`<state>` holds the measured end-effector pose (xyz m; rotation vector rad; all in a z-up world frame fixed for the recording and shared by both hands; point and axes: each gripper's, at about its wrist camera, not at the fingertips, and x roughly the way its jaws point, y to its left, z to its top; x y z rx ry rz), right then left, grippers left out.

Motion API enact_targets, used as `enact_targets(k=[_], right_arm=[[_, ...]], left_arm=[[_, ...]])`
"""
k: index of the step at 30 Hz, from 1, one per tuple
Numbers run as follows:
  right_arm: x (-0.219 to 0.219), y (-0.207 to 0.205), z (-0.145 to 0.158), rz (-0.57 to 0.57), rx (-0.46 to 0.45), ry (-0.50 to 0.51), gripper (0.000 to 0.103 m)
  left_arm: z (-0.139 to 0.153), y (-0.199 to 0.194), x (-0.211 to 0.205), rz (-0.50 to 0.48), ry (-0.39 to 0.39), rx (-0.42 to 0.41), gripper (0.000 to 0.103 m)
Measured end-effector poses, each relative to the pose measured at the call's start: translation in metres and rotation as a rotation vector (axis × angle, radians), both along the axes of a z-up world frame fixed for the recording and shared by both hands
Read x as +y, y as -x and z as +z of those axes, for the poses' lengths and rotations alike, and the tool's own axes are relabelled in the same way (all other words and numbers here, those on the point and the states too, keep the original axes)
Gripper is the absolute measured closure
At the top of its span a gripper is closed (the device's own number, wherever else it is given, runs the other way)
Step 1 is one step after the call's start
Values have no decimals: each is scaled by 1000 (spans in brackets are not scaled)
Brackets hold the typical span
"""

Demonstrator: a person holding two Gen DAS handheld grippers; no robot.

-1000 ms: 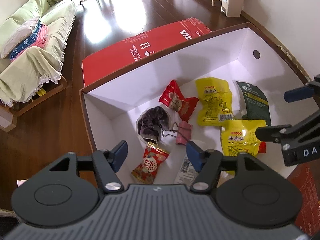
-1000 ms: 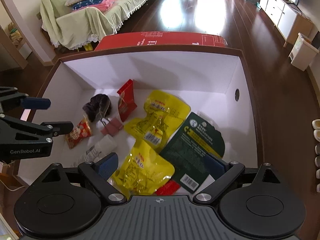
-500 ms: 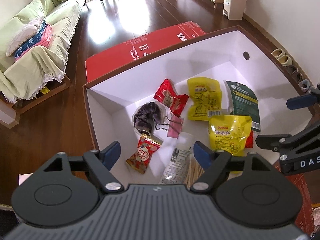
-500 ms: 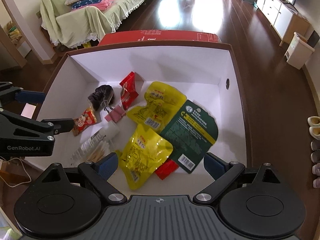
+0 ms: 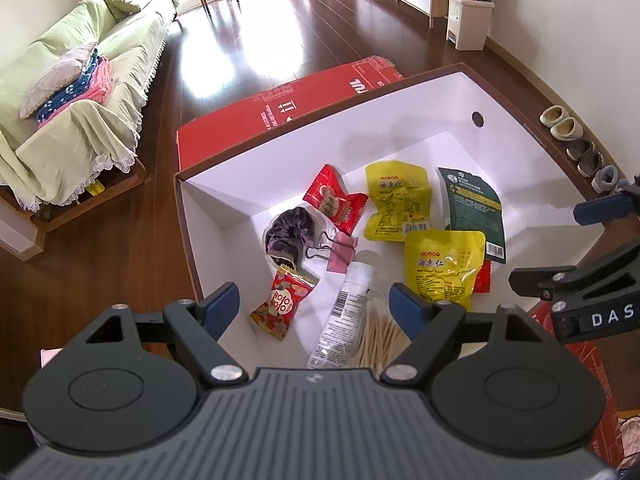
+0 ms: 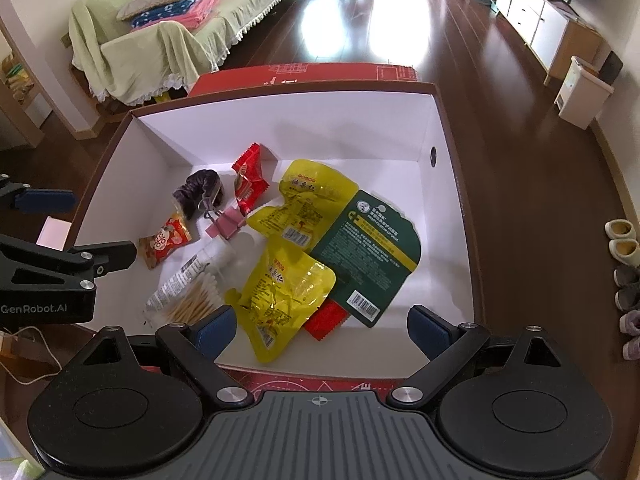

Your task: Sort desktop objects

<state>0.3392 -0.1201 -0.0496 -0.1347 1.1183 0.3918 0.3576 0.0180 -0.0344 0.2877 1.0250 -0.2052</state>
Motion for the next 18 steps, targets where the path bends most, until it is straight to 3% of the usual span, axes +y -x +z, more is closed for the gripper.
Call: enact_targets(k=[18], right_arm=[[-6,13,11,-15,-19,-10,8]], left_arm=[[13,20,-1,12,-3,-30,20]])
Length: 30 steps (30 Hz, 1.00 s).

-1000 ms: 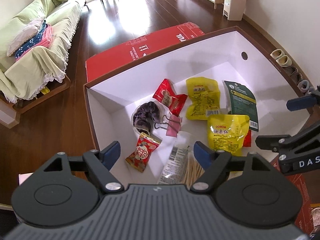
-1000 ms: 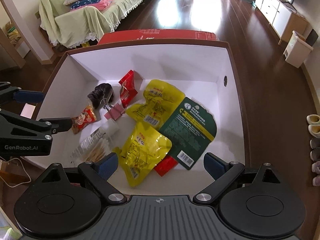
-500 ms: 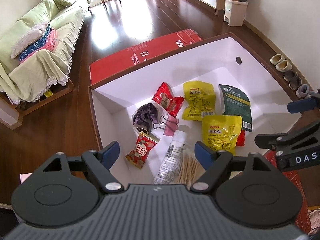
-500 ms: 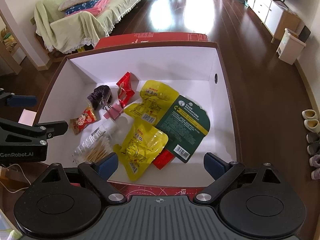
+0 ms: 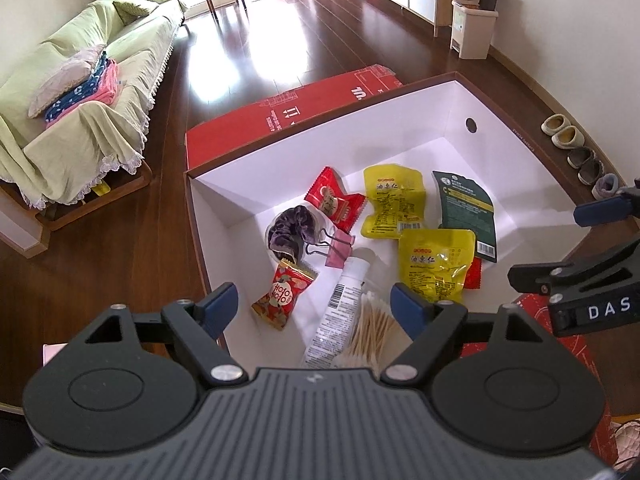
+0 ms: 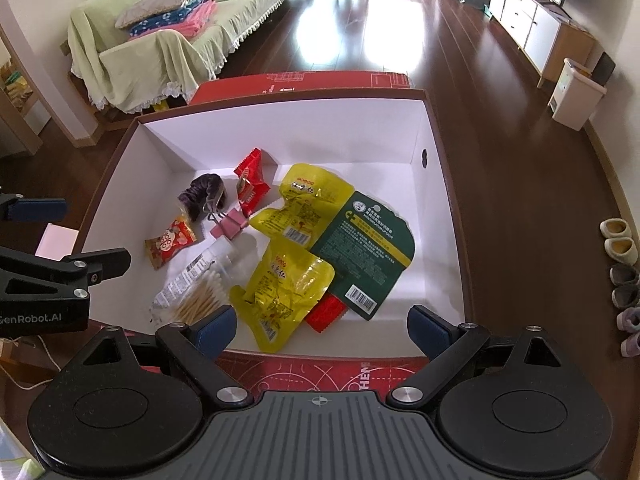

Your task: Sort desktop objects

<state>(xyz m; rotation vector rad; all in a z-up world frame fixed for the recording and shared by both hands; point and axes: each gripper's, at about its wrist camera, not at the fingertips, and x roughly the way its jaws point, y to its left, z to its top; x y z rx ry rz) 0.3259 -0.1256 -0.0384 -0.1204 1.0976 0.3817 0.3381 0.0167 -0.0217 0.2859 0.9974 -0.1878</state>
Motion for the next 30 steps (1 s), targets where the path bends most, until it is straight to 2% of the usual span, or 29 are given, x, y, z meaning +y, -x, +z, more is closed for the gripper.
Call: enact_targets(k=[30], right_arm=[[-16,27,19,5,-34,-27,8]], left_arm=[[19,37,-9,35,-19,-41,19]])
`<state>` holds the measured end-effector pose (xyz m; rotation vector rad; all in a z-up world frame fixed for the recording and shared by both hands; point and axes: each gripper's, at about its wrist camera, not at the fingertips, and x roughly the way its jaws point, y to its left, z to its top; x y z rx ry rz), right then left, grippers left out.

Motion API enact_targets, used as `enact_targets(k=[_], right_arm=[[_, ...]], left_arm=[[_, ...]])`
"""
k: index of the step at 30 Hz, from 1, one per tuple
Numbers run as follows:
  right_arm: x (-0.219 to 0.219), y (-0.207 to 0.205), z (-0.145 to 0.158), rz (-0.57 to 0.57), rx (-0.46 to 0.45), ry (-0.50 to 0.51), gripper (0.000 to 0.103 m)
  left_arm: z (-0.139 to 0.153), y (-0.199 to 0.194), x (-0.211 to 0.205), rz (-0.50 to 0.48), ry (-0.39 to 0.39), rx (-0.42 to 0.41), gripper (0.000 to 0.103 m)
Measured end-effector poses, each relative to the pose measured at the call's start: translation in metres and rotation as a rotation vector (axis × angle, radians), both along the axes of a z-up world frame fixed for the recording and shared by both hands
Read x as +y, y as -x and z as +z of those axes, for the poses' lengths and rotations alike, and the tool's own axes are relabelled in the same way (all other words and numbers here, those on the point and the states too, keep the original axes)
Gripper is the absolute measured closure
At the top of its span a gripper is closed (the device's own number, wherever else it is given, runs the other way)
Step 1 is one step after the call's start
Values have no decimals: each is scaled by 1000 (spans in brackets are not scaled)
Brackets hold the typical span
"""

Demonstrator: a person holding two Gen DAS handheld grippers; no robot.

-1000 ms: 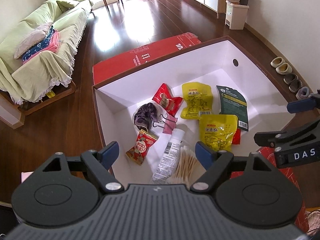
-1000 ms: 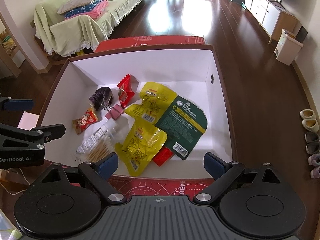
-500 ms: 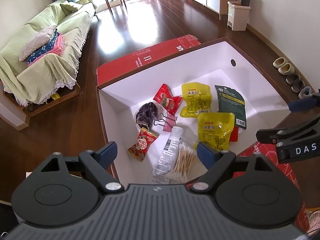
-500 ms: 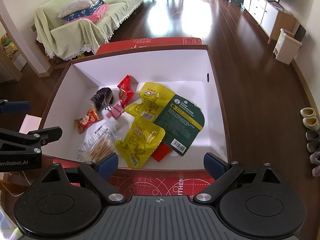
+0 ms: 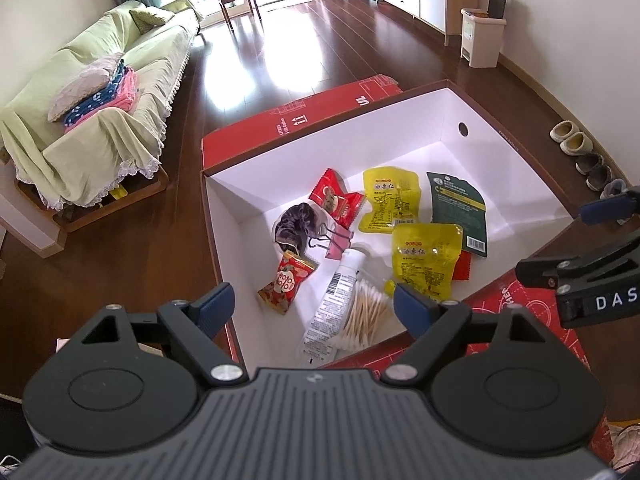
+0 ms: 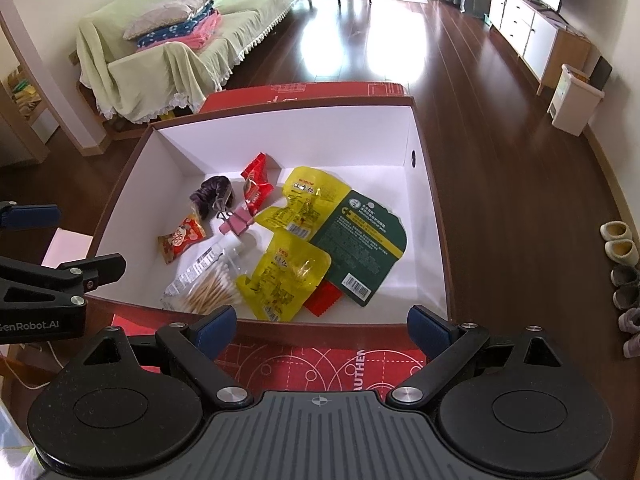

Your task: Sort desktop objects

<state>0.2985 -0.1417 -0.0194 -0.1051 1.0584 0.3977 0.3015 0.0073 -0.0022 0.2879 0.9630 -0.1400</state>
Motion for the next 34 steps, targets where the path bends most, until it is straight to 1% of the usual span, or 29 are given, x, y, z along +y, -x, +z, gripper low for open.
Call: enact_targets(k=[16,26,29,31,34], right_arm=[[-4,20,8,10,-16,-4,8],[-11,25,9,3,-18,-4,8],[-14,27,9,2,-19,-2,8],[-16,28,10,1,-21,-2,8],[-19,30,11,-3,-24,-6,8]], left_arm=[[9,20,-3,9,-3,-34,19],[11,24,-9,13,-13,-49,18],[11,25,-9,27,-4,-48,16],[14,26,-9,30,9,-62,15],[18,30,-13,27,-13,-97,14]])
